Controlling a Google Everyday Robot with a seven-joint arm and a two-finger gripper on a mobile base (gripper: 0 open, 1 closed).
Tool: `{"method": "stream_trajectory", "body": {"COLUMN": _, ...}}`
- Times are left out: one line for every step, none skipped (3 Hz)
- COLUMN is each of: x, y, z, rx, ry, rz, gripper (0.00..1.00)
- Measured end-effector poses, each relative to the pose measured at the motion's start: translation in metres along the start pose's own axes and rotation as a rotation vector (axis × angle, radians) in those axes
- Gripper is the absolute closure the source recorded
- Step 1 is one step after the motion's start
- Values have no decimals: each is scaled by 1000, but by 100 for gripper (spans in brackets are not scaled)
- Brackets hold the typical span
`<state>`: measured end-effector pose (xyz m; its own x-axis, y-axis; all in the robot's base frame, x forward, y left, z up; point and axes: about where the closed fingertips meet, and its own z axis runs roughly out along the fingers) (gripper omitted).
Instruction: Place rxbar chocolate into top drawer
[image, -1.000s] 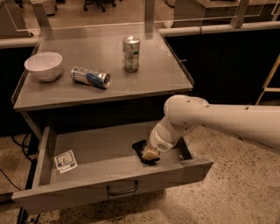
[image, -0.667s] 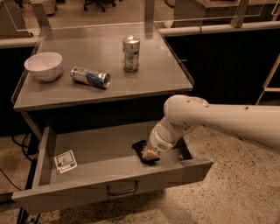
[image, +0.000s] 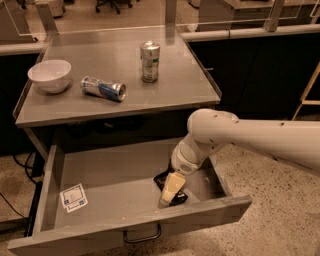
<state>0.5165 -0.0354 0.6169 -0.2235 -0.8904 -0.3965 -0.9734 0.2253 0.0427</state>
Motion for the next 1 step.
{"method": "stream_trajectory", "body": {"x": 0, "y": 0, "z": 0, "rx": 0, "ry": 0, "rz": 0, "gripper": 0}}
